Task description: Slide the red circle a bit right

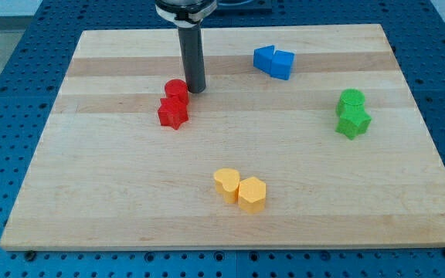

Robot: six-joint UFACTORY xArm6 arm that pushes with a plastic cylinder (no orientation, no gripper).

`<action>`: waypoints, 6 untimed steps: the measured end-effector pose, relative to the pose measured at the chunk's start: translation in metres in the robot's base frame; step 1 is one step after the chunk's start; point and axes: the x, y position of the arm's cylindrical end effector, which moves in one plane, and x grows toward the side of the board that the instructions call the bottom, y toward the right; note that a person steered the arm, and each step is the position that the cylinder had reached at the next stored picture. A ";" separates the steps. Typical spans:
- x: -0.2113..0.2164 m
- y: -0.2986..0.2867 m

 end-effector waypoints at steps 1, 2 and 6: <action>0.001 -0.016; 0.001 -0.019; 0.003 -0.086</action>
